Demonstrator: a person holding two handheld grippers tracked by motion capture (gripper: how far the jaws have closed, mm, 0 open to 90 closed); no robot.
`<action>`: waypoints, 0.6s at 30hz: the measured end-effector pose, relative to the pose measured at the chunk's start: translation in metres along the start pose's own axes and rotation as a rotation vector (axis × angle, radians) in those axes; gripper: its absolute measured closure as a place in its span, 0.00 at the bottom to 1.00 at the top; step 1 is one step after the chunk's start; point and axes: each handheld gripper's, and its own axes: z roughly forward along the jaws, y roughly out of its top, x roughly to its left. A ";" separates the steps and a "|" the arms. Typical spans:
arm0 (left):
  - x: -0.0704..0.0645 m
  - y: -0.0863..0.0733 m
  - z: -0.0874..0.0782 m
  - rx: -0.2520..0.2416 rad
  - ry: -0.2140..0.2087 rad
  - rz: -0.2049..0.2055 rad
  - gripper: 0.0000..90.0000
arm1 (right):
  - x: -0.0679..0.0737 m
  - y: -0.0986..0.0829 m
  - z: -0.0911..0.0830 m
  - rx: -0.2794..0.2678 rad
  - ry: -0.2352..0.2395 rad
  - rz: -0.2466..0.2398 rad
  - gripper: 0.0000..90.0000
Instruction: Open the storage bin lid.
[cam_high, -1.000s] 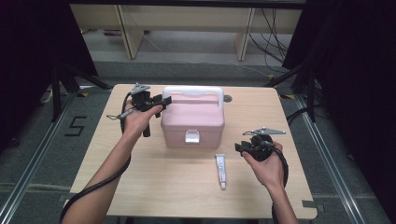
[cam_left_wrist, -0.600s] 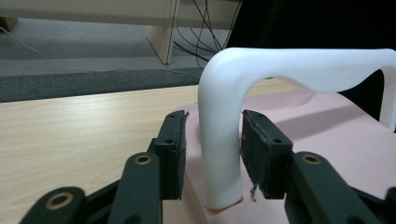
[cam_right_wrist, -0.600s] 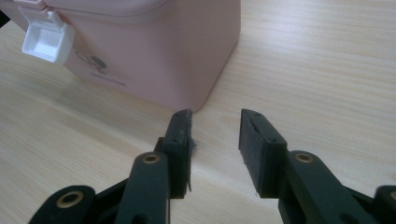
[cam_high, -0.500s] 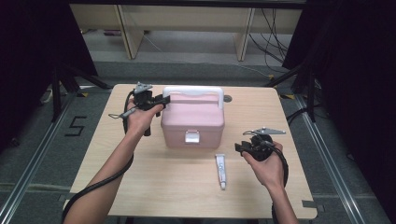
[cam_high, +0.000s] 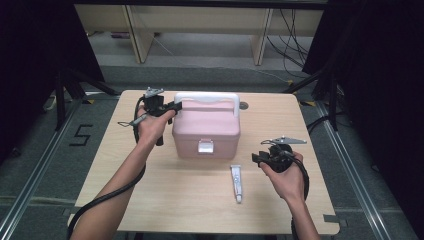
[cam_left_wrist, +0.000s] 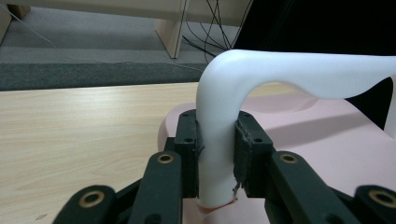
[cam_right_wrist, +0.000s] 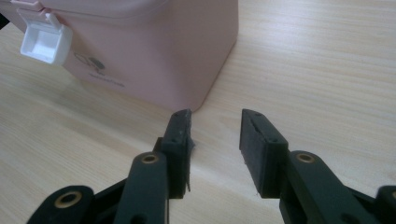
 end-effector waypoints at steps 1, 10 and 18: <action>-0.001 0.000 0.000 0.003 0.005 -0.002 0.81 | 0.000 0.000 0.000 0.000 0.000 0.001 0.72; -0.001 0.005 0.001 0.021 0.009 -0.015 0.81 | -0.001 0.001 0.000 -0.002 -0.011 -0.005 0.71; -0.001 0.009 0.001 0.037 0.004 -0.026 0.82 | -0.002 0.001 -0.001 -0.011 -0.012 -0.026 0.71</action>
